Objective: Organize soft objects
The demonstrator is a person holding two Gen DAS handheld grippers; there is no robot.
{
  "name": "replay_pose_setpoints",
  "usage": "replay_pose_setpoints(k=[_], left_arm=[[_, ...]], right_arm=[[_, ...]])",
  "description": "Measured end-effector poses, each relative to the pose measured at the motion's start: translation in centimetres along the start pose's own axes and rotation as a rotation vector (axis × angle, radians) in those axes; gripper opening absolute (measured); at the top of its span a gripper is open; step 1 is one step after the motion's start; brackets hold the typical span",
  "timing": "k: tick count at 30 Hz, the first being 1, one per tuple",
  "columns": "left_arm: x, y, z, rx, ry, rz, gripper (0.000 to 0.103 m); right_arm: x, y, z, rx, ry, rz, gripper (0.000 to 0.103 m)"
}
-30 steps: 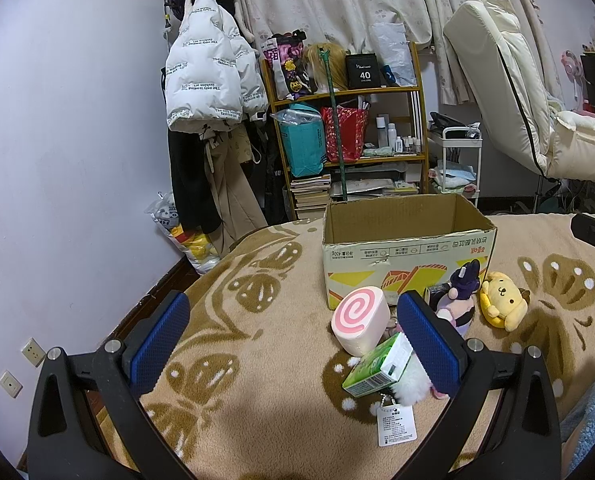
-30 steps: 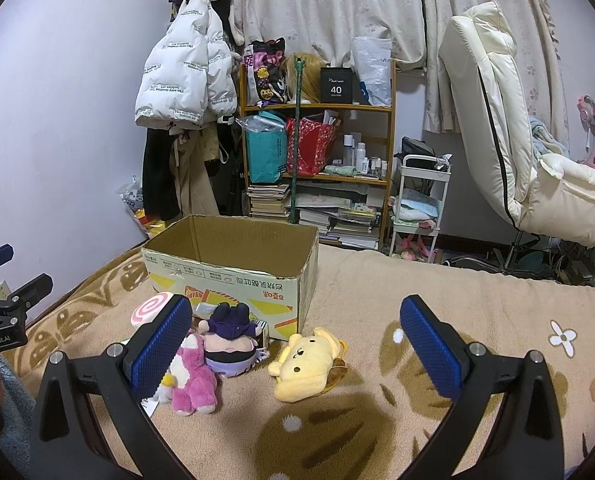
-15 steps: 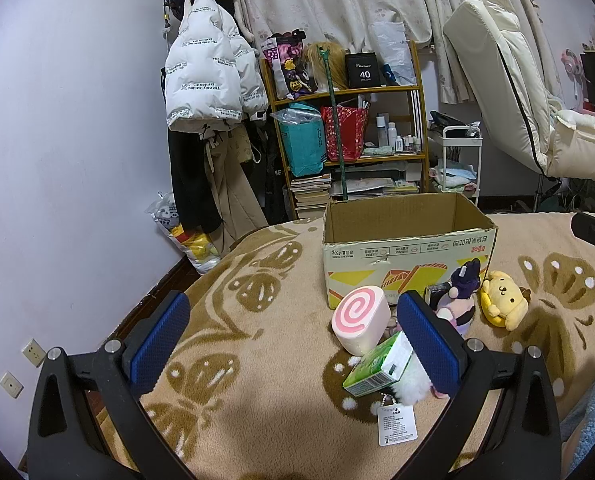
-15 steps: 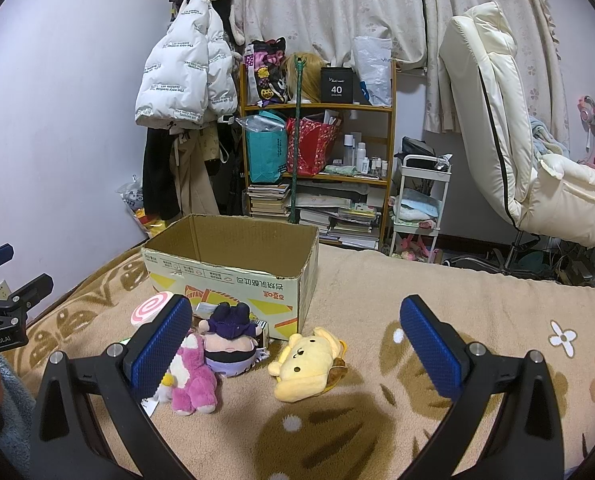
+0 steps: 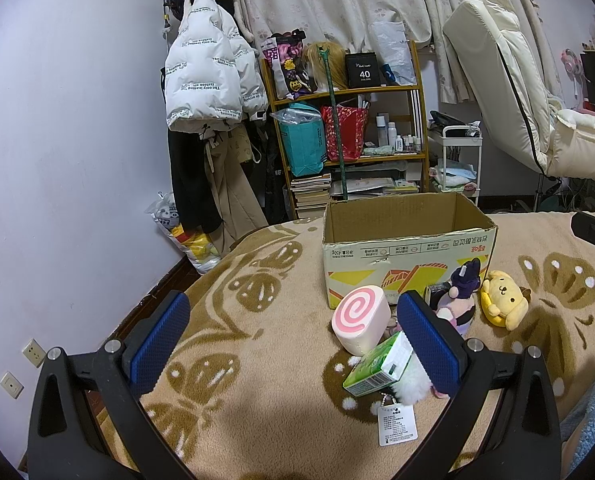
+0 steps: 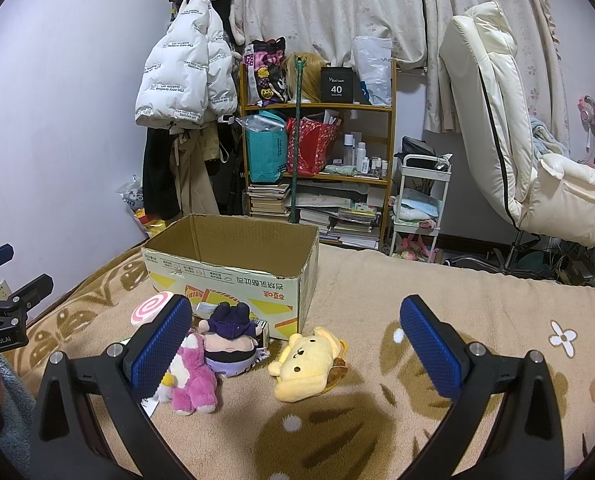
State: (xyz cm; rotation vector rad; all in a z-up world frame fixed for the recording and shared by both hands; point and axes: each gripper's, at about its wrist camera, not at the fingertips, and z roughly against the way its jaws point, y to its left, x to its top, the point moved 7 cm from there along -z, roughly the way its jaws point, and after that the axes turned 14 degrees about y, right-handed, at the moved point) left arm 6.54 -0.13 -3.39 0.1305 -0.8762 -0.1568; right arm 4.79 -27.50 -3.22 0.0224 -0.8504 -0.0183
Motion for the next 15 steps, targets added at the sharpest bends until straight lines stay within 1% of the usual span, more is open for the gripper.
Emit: replay_pose_setpoints(k=[7, 11, 14, 15], left_arm=[[0.0, 0.0, 0.0, 0.0, 0.001, -0.001, 0.102], [-0.7, -0.8, -0.2, 0.001, 0.006, -0.002, 0.102], [-1.0, -1.0, -0.7, -0.003, 0.02, 0.004, 0.102], [-1.0, -1.0, -1.4, -0.01, 0.032, 0.007, 0.102]], right_arm=[[0.0, 0.0, -0.1, 0.0, 0.001, 0.0, 0.103], [0.0, 0.1, -0.2, -0.001, 0.004, 0.001, 0.103], [0.0, 0.1, -0.4, -0.006, 0.014, 0.002, 0.103], [0.0, 0.2, -0.6, -0.008, 0.02, 0.003, 0.103]])
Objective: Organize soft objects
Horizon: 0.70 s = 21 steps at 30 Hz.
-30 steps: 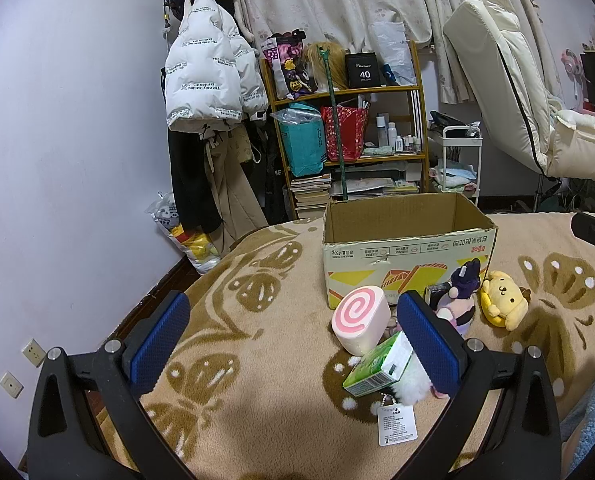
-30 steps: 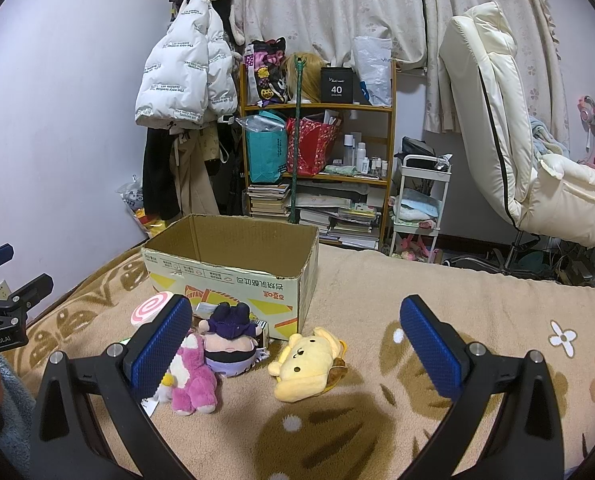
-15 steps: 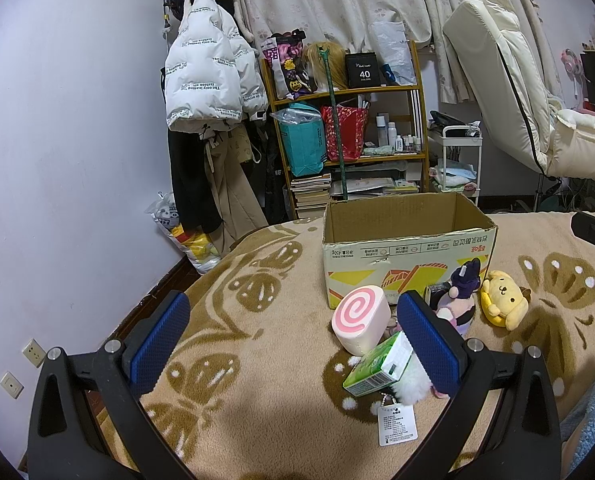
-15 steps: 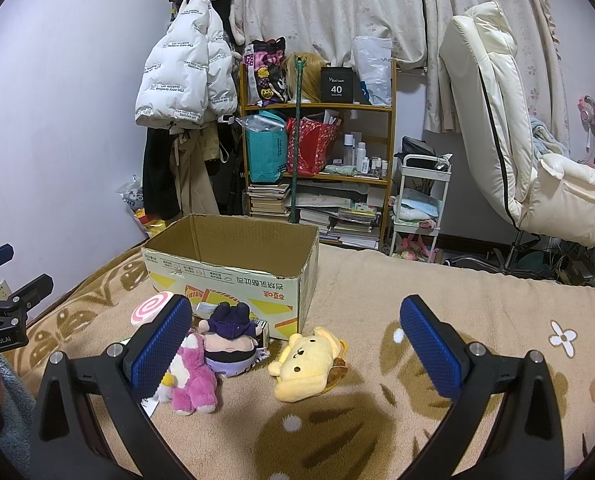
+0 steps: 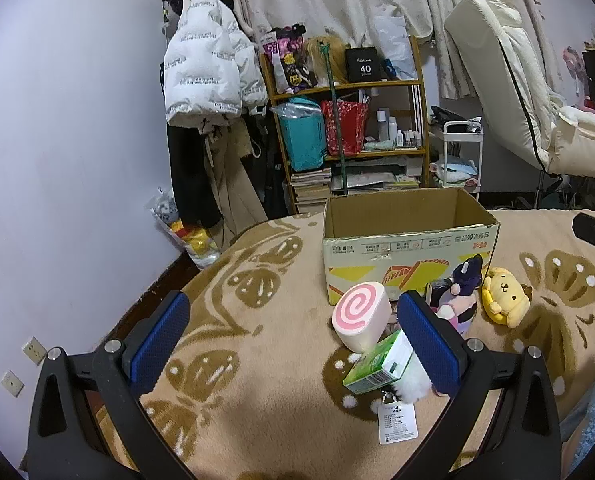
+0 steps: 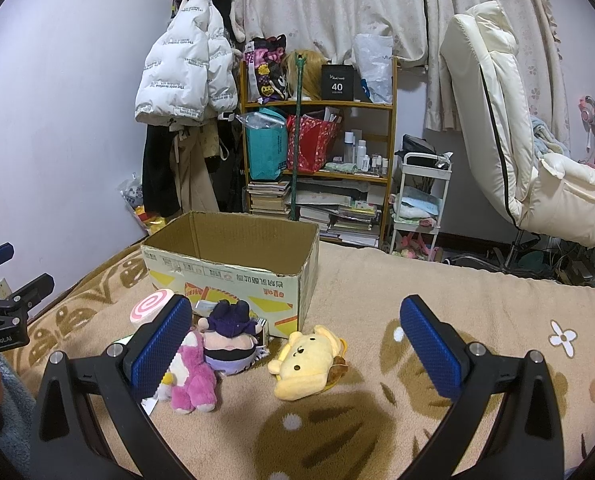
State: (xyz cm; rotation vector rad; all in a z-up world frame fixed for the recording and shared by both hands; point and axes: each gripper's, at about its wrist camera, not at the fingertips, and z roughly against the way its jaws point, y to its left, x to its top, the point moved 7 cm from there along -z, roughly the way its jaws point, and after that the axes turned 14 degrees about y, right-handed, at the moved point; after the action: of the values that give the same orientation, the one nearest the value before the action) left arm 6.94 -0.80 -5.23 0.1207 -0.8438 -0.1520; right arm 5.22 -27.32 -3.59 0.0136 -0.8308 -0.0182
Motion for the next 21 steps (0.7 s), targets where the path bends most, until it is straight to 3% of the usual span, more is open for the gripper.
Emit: replay_pose_setpoints(k=[9, 15, 21], left_arm=[[0.8, 0.6, -2.0, -0.038, 0.057, 0.047, 0.102], [1.5, -1.2, -3.4, -0.028, 0.083, -0.013, 0.102], [1.7, -2.8, -4.9, -0.072, 0.137, -0.041, 0.102]], right_arm=[[0.6, -0.5, -0.4, 0.029, -0.015, -0.036, 0.103], [0.7, -1.4, -1.8, 0.058, 0.026, -0.076, 0.103], [1.0, -2.1, -3.7, 0.07, 0.068, -0.099, 0.103]])
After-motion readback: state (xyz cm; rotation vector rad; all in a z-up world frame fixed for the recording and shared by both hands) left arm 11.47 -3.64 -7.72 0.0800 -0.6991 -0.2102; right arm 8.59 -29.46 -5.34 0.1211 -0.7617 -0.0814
